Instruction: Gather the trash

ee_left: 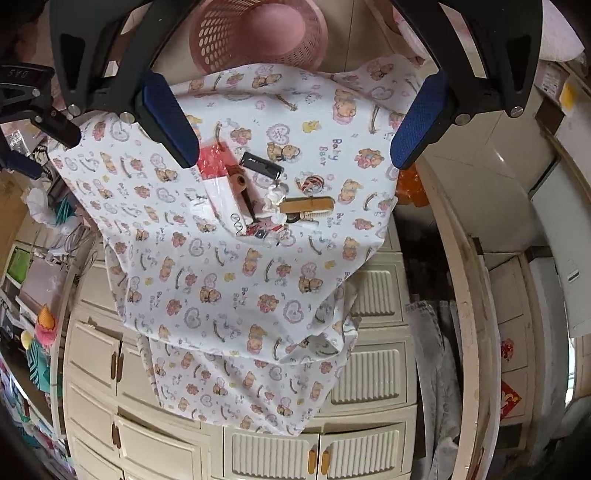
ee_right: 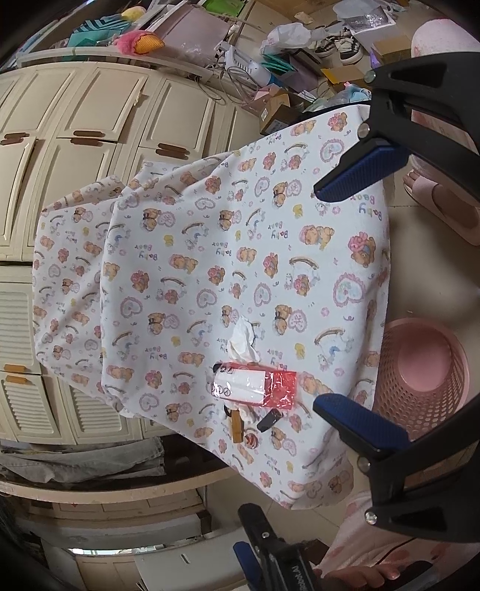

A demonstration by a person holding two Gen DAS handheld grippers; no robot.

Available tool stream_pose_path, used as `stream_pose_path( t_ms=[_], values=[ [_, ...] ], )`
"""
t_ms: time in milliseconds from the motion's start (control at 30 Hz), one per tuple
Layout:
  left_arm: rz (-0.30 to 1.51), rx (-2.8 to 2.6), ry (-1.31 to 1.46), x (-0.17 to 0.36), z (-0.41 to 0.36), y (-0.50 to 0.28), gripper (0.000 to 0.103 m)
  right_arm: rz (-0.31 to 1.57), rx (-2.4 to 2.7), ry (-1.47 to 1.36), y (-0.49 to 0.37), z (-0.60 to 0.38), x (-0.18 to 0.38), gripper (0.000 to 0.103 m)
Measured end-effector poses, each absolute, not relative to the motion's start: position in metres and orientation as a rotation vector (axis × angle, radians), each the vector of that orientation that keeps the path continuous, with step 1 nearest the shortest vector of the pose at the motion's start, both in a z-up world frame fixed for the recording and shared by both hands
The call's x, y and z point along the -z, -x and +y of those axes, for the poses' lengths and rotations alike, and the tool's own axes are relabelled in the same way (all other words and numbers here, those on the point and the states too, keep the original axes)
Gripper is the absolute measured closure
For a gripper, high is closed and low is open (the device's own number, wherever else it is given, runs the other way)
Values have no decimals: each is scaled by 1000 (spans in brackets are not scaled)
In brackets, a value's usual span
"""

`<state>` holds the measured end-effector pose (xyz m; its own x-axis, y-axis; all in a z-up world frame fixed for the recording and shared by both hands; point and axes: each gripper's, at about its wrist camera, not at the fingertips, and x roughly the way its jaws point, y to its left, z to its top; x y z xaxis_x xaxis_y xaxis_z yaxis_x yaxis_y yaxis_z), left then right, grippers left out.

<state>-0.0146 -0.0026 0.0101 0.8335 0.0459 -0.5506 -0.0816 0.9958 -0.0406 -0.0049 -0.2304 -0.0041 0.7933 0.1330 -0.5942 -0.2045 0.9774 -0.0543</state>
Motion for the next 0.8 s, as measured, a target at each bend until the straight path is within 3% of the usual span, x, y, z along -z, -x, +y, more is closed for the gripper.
stream_pose_path(
  t_ms=[500, 533, 633, 800],
  values=[
    [667, -24, 93, 2, -4, 5, 1, 642, -210, 108, 7, -227, 6, 3],
    [670, -20, 95, 2, -4, 5, 2, 641, -216, 112, 7, -226, 6, 4],
    [699, 0, 103, 6, -3, 3, 21, 642, -234, 119, 7, -222, 7, 8],
    [757, 1, 135, 16, -2, -3, 21, 644, -248, 129, 7, -218, 8, 13]
  ],
)
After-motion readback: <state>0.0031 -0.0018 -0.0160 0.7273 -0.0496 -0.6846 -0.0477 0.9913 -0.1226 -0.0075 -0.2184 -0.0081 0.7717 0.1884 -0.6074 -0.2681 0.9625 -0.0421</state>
